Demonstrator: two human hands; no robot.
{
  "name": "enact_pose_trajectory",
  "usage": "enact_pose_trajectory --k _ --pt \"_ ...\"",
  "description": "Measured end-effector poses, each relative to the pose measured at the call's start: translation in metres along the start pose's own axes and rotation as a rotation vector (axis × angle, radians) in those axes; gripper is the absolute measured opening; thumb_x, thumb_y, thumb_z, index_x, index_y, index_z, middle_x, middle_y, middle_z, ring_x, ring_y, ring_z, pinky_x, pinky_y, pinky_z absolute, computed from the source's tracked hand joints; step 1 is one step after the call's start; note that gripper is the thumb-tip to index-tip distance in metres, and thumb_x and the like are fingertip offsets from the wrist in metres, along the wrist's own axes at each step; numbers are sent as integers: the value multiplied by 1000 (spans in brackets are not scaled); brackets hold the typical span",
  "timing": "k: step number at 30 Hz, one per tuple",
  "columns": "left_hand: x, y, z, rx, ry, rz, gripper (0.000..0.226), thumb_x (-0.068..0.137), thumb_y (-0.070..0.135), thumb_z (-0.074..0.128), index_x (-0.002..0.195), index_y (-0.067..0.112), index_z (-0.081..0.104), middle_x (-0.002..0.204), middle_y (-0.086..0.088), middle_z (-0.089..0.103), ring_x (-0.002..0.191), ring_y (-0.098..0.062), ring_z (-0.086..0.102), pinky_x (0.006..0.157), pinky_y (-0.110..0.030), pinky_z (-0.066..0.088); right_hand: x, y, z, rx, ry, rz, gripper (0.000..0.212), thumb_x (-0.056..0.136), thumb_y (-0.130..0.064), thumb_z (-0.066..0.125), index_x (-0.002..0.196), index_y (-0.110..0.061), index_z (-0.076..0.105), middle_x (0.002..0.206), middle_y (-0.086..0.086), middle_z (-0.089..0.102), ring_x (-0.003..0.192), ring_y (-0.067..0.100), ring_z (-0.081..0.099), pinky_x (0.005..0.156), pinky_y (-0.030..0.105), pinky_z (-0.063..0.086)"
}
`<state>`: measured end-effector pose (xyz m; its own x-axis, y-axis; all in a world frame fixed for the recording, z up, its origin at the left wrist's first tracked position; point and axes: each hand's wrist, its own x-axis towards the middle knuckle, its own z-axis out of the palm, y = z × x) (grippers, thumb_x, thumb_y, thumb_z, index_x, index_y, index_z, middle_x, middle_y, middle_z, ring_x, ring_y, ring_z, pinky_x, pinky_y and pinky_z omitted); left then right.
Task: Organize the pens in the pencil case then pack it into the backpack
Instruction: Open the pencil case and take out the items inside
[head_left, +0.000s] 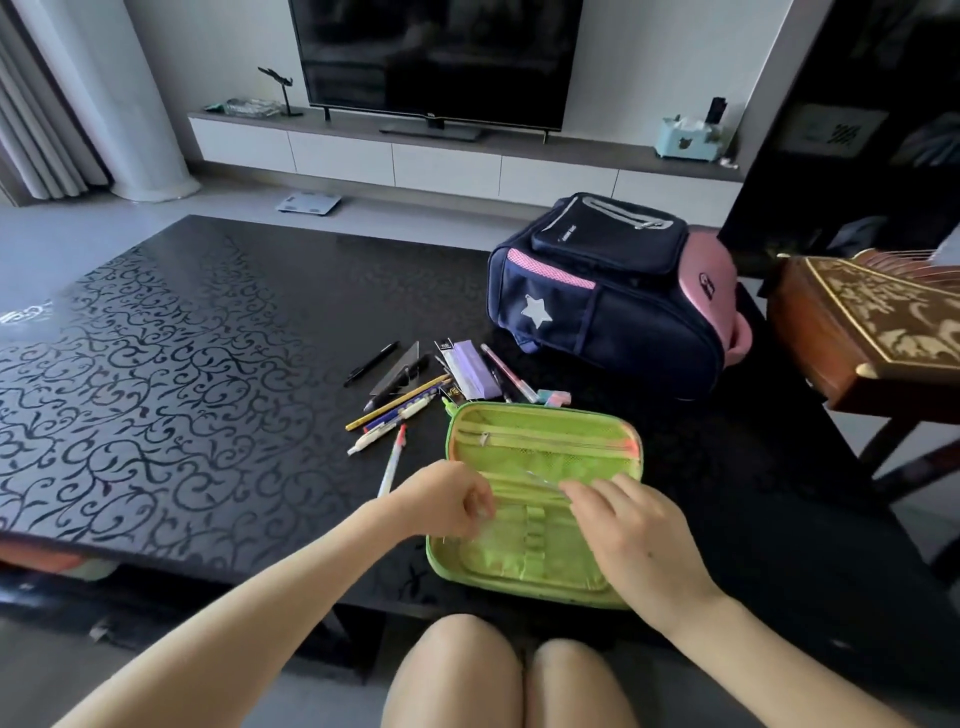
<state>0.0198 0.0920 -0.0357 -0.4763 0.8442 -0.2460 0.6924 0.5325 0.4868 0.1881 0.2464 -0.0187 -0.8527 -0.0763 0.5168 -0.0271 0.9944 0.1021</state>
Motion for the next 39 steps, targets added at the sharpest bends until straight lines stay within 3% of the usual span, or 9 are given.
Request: enact_pose_trajectory --k 4,8,16,24,26,28,31,35,39 --pt "-5 7 3 66 10 34 16 80 20 63 94 17 70 96 4 66 90 -13 58 84 -25 47 -2 5 4 14 -22 64 30 63 2 80 90 -9 70 63 -3 63 58 16 56 47 27 49" --pt "-5 9 5 -3 -96 20 25 75 4 57 98 13 64 68 15 54 65 -7 51 64 -14 42 -7 3 25 88 -114 46 24 56 -4 85 69 -17 68 60 -6 60 57 15 54 47 25 48" --pt "-11 2 -5 -916 -300 -382 32 75 -23 52 83 6 65 66 2 70 75 -15 63 50 -16 49 -24 -7 44 279 -129 -137 35 78 -16 71 113 -13 66 102 0 72 93 16 68 71 29 57" --pt "-10 11 -14 -1208 -236 -244 24 87 24 57 97 4 68 99 -13 71 89 -23 67 82 -32 56 -24 15 21 241 30 -43 54 56 10 83 107 3 67 100 13 72 91 21 71 83 30 55" --pt "-10 11 -5 -1023 -8 -194 23 88 33 58 89 13 70 96 -7 71 89 -19 65 92 -38 52 -23 21 10 248 107 34 37 68 7 74 105 4 67 96 13 73 89 20 71 82 29 56" --pt "-12 8 5 -345 185 -60 15 83 38 64 88 25 69 96 6 69 90 -11 61 93 -37 48 -19 24 -3 281 160 107 25 83 -3 56 105 3 67 85 8 73 79 9 67 75 18 53" --pt "-11 10 23 371 87 222 46 74 51 67 115 32 61 128 6 51 114 -15 48 95 -32 43 -17 23 -16 392 168 226 29 88 -10 49 109 -2 67 58 -6 53 53 5 41 55 14 45" --pt "-6 14 28 616 -24 223 57 82 50 55 133 28 44 140 -3 33 117 -23 44 90 -35 44 -16 17 -23 485 127 262 31 90 -14 48 114 -6 65 57 -16 39 52 2 34 49 6 32" --pt "-8 10 22 527 -25 288 58 81 51 25 109 11 56 110 -8 55 87 -28 56 72 -37 50 -16 11 -25 545 150 265 30 89 -12 49 114 -6 65 63 -28 35 53 -7 40 55 0 31"
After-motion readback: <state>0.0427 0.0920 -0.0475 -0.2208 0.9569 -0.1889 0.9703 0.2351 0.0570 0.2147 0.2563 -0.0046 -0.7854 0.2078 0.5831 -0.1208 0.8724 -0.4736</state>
